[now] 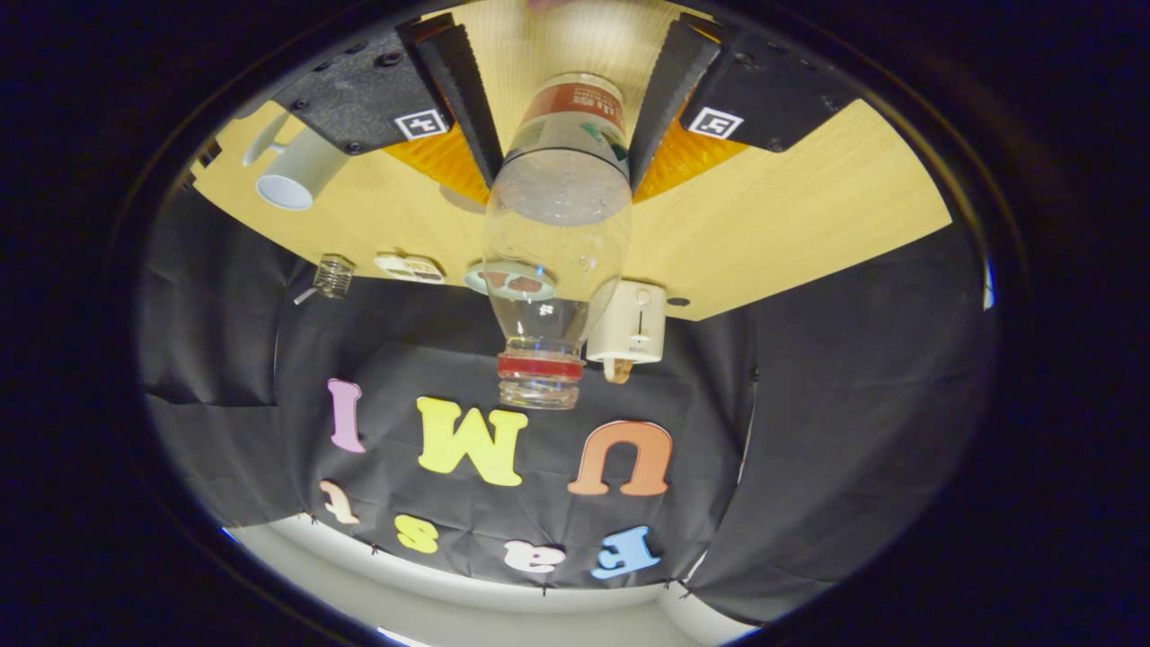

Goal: Take the bottle from table, then pour the juice into the cup, finally place the bottle on the coaster

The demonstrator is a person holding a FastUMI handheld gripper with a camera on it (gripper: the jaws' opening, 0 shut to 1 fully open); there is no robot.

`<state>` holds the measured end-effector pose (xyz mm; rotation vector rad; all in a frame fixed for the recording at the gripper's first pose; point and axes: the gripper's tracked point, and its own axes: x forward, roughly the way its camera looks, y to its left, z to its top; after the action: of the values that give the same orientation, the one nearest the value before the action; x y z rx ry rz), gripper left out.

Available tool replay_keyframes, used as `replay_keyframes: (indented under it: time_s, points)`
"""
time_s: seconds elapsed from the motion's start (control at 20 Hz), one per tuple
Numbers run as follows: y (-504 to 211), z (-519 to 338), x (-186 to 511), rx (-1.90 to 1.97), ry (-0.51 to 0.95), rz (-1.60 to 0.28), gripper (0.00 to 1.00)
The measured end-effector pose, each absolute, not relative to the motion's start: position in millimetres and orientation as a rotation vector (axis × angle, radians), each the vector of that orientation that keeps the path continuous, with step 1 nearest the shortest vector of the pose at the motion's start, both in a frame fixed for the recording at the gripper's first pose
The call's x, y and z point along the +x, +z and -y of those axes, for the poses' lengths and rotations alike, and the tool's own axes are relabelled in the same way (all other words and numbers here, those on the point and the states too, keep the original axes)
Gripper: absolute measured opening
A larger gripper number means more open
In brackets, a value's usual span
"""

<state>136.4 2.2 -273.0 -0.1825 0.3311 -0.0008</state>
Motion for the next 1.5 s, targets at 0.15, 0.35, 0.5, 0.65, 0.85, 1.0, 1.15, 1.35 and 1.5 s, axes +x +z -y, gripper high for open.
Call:
replay_keyframes:
  time_s: [0.15,0.35,0.5,0.65,0.85,1.0,1.15,1.35,1.5]
  points:
    - [-269.1,-8.5,122.8,-0.154,0.053,-0.364,0.78]
    - [-246.0,1.9,104.4,-0.066,0.059,-0.355,0.76]
    - [-227.8,12.6,98.6,-0.034,0.06,-0.357,0.76]
    - [-215.6,24.0,96.7,0.041,0.057,-0.37,0.76]
    - [-205.8,33.2,100.0,0.291,0.081,-0.361,0.75]
    - [-201.4,46.1,102.1,0.482,0.081,-0.349,0.76]
    - [-199.5,48.3,104.5,0.659,0.096,-0.34,0.75]
    - [-198.7,54.3,110.0,0.884,0.102,-0.318,0.75]
    - [-208.0,69.8,112.0,0.989,0.046,-0.307,0.75]
